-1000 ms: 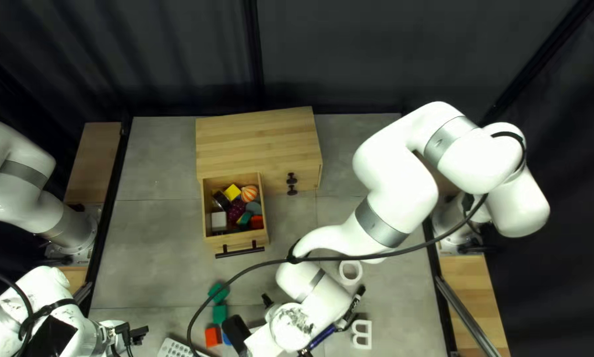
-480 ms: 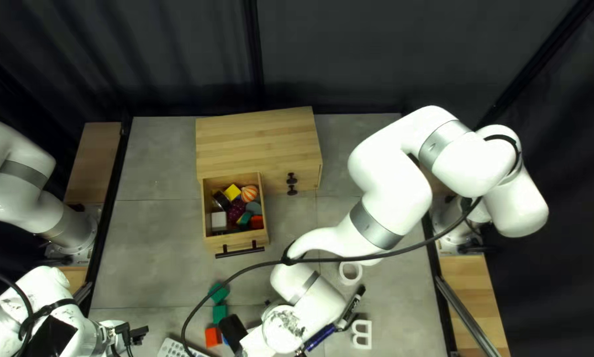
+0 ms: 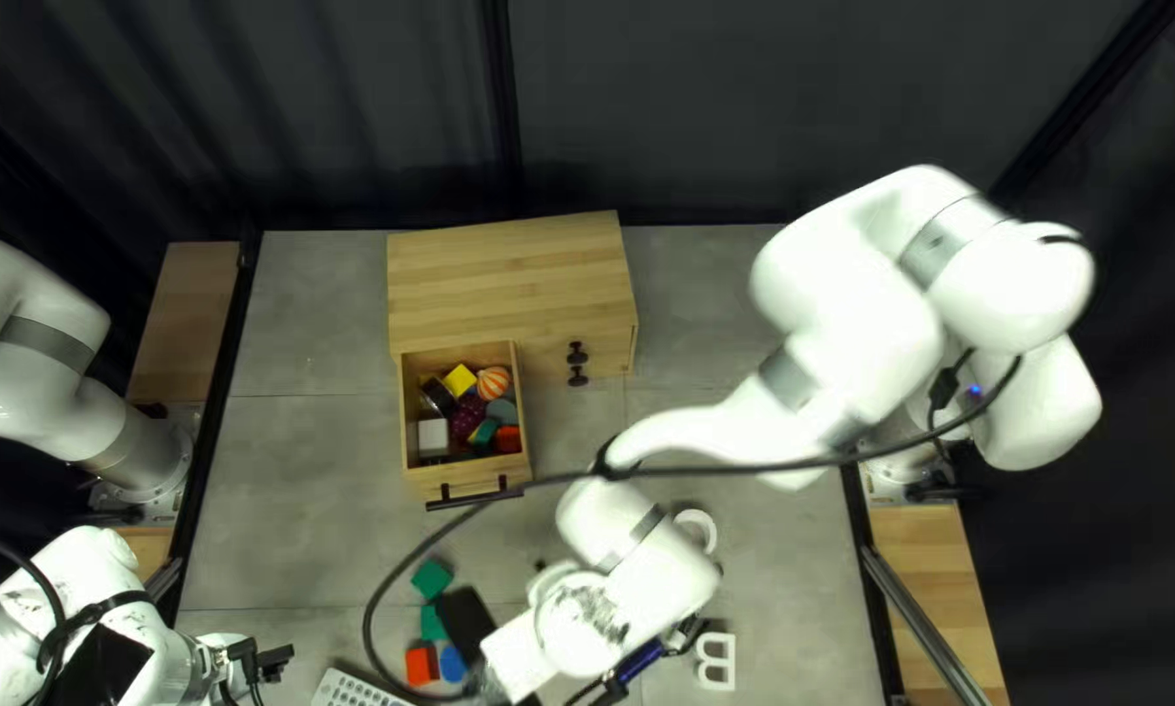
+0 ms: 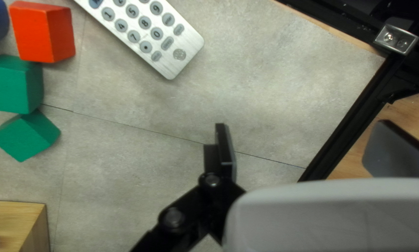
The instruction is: Open drawers and place objects into drawer and close
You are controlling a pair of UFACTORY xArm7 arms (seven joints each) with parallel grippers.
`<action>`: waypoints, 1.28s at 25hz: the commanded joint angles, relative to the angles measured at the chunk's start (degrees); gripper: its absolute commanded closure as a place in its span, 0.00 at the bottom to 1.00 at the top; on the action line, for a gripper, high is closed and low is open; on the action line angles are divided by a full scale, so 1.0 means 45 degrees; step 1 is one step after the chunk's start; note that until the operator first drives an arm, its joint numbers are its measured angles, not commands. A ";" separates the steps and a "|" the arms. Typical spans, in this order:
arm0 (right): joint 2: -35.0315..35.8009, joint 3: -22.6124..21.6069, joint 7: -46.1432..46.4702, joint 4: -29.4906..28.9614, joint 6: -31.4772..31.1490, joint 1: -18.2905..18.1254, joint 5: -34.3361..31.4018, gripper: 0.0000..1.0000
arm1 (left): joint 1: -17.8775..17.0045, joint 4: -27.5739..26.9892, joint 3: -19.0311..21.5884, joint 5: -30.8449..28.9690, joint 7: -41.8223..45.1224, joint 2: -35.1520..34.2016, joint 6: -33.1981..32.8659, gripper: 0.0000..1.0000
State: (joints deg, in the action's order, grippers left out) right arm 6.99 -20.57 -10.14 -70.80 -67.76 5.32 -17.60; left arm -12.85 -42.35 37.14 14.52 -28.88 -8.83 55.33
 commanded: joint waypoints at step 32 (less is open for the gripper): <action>0.2068 0.1280 -0.3572 -0.2205 0.2181 0.0175 -0.3428 0.00 | 0.0000 0.0000 0.0000 0.0000 0.0000 0.0000 0.0000 0.00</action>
State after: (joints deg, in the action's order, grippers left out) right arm 15.03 -13.29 -24.03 -80.00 -57.90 2.93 -30.75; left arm -12.85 -42.35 37.14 14.52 -28.88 -8.83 55.33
